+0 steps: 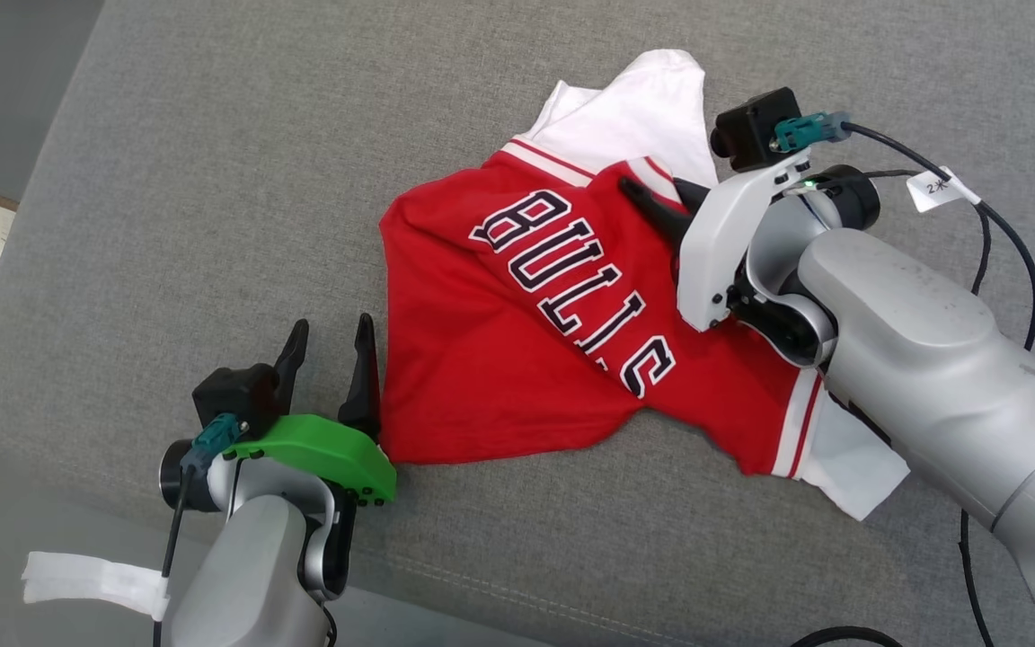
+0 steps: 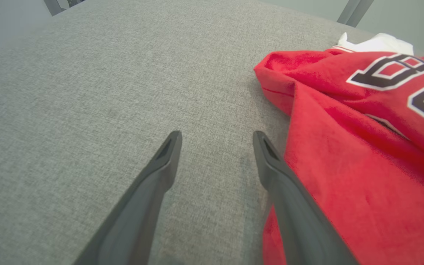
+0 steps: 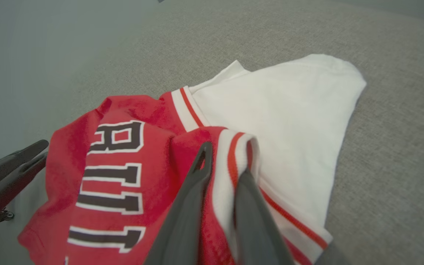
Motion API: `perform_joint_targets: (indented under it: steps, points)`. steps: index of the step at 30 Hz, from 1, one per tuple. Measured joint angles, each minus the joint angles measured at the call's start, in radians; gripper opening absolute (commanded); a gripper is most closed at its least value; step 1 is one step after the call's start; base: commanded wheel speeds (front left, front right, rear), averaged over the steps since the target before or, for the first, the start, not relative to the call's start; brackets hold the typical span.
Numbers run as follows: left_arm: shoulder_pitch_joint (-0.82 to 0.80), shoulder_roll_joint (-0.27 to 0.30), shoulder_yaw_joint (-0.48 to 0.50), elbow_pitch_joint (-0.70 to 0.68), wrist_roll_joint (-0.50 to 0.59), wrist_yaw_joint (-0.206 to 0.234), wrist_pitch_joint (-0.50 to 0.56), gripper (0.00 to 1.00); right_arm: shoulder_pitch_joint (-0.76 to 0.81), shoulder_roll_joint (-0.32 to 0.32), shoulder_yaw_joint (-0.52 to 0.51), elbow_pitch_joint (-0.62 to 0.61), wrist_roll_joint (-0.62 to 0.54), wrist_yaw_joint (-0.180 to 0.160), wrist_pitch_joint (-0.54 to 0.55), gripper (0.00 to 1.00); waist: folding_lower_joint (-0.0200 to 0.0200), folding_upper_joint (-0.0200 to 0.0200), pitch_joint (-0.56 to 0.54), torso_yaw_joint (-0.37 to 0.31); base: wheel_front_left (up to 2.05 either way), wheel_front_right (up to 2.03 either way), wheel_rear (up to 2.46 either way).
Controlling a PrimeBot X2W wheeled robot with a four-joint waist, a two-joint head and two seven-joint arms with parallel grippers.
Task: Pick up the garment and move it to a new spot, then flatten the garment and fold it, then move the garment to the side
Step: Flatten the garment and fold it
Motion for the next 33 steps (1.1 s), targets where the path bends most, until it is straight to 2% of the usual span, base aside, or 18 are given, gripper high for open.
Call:
perform_joint_targets:
  steps: [9,15,20,25,26,27,30,33]
  points:
    - [0.0,0.0,-0.016,-0.016,0.002,-0.001,0.0,1.0,-0.036,-0.029,0.016,0.016,0.058,0.0,-0.165,0.0,0.0,0.0,0.004,-0.011,0.0,0.0,0.0]
    - [0.001,0.0,-0.044,-0.012,0.007,-0.007,0.0,1.0,-0.066,-0.06,-0.045,0.156,0.059,0.0,-0.279,0.0,0.0,0.0,-0.007,-0.036,0.0,0.0,0.0]
    - [0.0,-0.001,-0.067,-0.002,0.01,-0.01,0.0,1.0,-0.135,-0.068,-0.118,0.277,-0.041,0.0,-0.305,0.0,0.0,0.0,-0.008,-0.054,0.0,0.0,0.0]
    - [-0.007,-0.001,-0.099,0.003,0.01,-0.018,0.0,1.0,-0.222,-0.084,-0.298,0.288,-0.237,0.0,-0.308,0.0,0.0,0.0,0.003,-0.054,0.0,0.0,0.0]
    - [-0.008,-0.001,-0.104,0.006,0.01,-0.019,0.0,1.0,-0.219,-0.078,-0.312,0.296,-0.27,0.0,-0.308,0.39,0.0,0.0001,0.002,-0.052,0.0,0.0,0.0]
    - [-0.007,-0.001,-0.11,0.01,0.01,-0.019,0.0,1.0,-0.212,-0.064,-0.316,0.308,-0.295,0.0,-0.308,1.0,0.0,0.0,0.001,-0.049,0.0,0.0,0.0]
    - [0.002,-0.001,-0.127,0.021,0.005,-0.019,0.0,1.0,-0.192,-0.003,-0.3,0.446,-0.356,0.001,-0.303,1.0,0.0,0.0,-0.018,-0.043,0.0,0.0,0.0]
    - [0.018,-0.001,-0.124,0.031,0.005,-0.019,0.0,1.0,-0.196,0.0,-0.326,0.498,-0.374,0.001,-0.306,1.0,0.0,0.0,-0.038,-0.043,0.0,0.0,0.0]
